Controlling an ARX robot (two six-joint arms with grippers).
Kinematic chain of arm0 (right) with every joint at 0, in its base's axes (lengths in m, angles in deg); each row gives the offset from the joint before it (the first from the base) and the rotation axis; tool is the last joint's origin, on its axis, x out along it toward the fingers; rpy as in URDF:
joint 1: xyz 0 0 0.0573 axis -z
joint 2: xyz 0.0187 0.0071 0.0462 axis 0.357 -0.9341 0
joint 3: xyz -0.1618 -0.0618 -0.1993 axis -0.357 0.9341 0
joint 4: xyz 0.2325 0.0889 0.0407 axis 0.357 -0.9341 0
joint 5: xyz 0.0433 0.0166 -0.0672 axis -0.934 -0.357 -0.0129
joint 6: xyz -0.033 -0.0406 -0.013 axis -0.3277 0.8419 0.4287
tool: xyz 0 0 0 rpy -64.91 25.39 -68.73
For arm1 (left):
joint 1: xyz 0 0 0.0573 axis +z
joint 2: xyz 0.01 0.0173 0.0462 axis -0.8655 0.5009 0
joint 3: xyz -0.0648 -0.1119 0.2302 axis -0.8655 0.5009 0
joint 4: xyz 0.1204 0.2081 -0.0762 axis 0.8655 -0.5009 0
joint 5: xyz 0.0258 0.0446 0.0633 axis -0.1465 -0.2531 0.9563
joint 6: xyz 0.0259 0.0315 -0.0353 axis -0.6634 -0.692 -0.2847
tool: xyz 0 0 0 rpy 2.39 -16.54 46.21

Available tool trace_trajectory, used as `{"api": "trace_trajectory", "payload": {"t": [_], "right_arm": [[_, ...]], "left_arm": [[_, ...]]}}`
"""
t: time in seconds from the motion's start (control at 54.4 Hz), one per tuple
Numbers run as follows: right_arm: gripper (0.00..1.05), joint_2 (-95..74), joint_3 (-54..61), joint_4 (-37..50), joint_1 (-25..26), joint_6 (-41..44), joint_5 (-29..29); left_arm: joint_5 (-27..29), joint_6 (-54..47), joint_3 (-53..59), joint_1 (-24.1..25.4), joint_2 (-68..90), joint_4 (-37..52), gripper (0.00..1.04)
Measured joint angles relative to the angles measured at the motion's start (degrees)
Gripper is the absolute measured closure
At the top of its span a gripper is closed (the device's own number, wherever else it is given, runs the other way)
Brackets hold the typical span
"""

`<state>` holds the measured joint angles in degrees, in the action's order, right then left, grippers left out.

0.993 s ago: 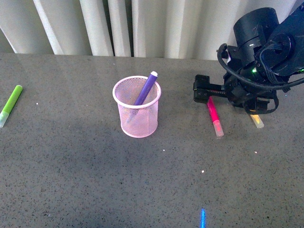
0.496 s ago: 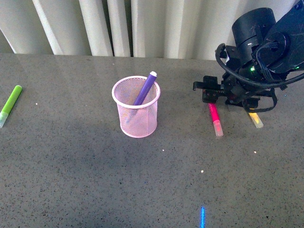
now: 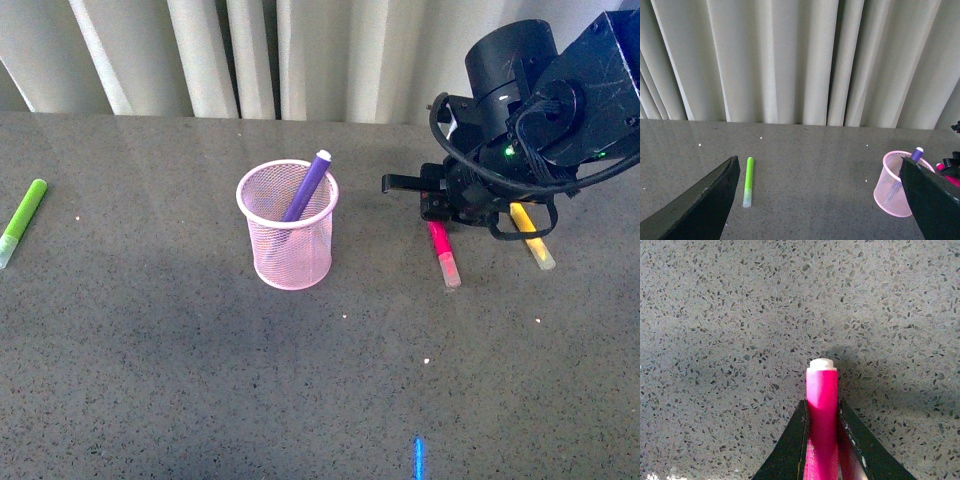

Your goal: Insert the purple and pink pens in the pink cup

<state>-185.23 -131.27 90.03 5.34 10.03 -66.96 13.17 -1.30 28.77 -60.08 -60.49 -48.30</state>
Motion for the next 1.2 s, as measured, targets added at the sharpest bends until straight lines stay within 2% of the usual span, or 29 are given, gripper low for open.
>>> {"api": "trace_trajectory", "payload": {"t": [0.147, 0.276, 0.349, 0.515, 0.791, 1.195], "right_arm": [[0.94, 2.36, 5.31, 9.18, -0.39, 3.45, 4.26], [0.94, 7.52, 11.32, 21.27, -1.53, 8.79, 4.24], [0.94, 12.68, 14.93, 32.39, -3.21, 13.75, 2.97], [0.94, 17.68, 17.42, 43.45, -8.98, 18.84, -2.14], [0.94, 16.26, 18.27, 47.74, -16.00, 18.97, -4.81], [0.94, 11.58, 15.08, 47.65, -17.84, 18.43, -5.29]], "left_arm": [[0.00, 0.00, 0.00, 0.00, 0.00, 0.00, 0.07], [0.00, 0.00, 0.00, 0.00, 0.00, 0.00, 0.07], [0.00, 0.00, 0.00, 0.00, 0.00, 0.00, 0.07], [0.00, 0.00, 0.00, 0.00, 0.00, 0.00, 0.07], [0.00, 0.00, 0.00, 0.00, 0.00, 0.00, 0.07], [0.00, 0.00, 0.00, 0.00, 0.00, 0.00, 0.07]]}}
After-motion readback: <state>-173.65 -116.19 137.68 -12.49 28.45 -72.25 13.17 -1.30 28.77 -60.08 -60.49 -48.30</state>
